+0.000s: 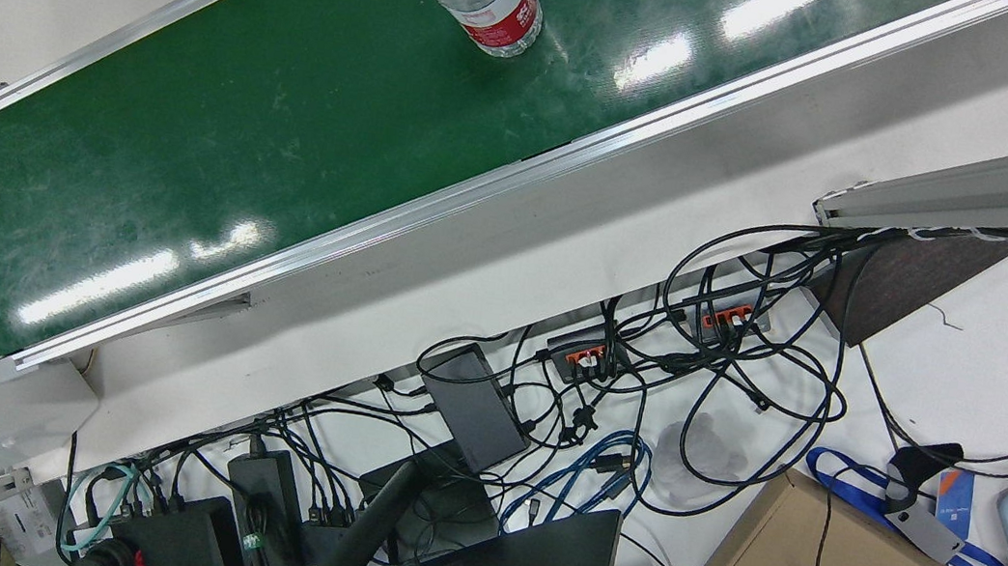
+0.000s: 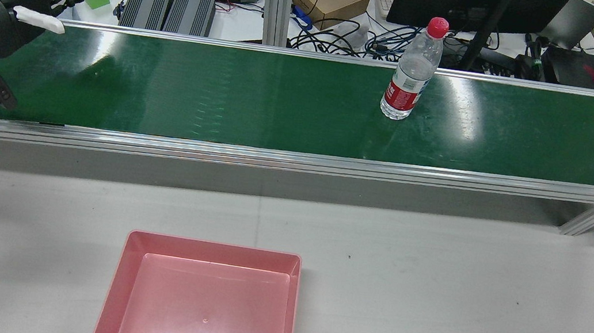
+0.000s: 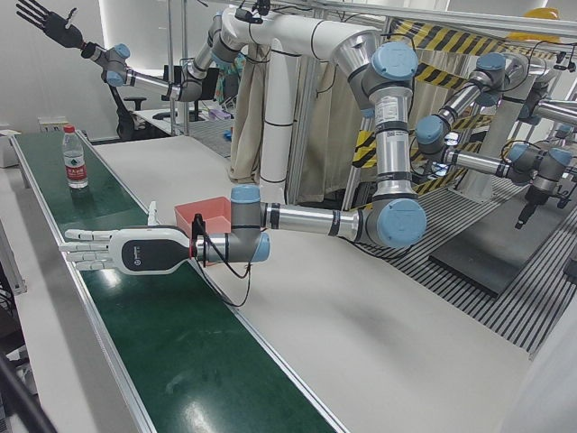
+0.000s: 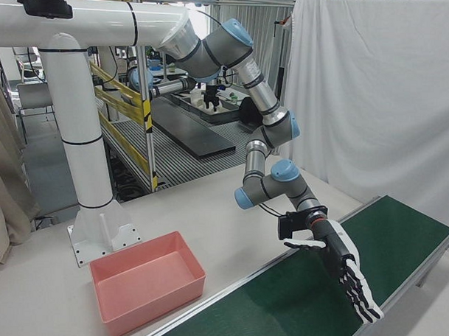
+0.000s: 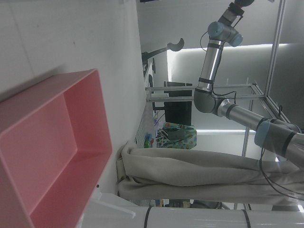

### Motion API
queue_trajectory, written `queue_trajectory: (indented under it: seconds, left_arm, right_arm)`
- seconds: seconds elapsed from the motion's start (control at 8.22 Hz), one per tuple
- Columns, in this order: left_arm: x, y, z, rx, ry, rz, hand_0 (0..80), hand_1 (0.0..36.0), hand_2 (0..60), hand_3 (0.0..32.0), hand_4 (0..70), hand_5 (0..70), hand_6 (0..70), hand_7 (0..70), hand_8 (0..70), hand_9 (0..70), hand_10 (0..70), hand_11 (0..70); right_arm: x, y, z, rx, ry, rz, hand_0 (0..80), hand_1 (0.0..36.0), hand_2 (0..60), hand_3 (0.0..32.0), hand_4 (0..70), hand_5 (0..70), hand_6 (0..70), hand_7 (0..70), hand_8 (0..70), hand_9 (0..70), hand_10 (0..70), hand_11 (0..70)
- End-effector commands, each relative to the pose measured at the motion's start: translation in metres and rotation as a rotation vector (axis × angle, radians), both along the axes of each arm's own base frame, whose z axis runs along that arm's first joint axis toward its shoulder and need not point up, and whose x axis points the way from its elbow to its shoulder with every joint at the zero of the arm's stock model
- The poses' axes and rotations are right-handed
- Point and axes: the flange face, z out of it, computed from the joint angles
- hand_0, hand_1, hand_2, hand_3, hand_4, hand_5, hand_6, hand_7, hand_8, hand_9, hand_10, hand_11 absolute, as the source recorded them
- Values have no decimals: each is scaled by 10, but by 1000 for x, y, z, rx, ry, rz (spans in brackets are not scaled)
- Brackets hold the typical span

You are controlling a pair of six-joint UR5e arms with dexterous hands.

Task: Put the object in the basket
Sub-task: 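Move the left hand forward over the conveyor toward the approaching bottle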

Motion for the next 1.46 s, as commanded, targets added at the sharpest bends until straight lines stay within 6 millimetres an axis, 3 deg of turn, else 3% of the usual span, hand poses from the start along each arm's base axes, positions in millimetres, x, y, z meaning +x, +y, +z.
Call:
queue_trajectory:
  seconds: [0.0, 0.36, 1.34]
  left_arm:
    - [1, 0, -1, 1, 1, 0, 516, 74, 0, 12, 0, 125, 0, 0, 21, 6, 21, 46]
    - [13, 4, -2, 2, 3, 21, 515, 74, 0, 12, 0, 122, 0, 0, 22, 7, 23, 49]
    - [10, 3, 0, -7, -23, 7, 517, 64, 0, 24, 0, 123, 1, 0, 34, 3, 30, 57]
  right_arm:
    - [0, 0, 0, -1, 0, 0, 0, 0, 0, 0, 0, 0, 0, 0, 0, 0, 0, 0]
    - [0, 0, 0, 0, 0, 0, 0, 0, 0, 0, 0, 0, 0, 0, 0, 0, 0, 0]
    - [0, 0, 0, -1, 0, 0, 0, 0, 0, 0, 0, 0, 0, 0, 0, 0, 0, 0]
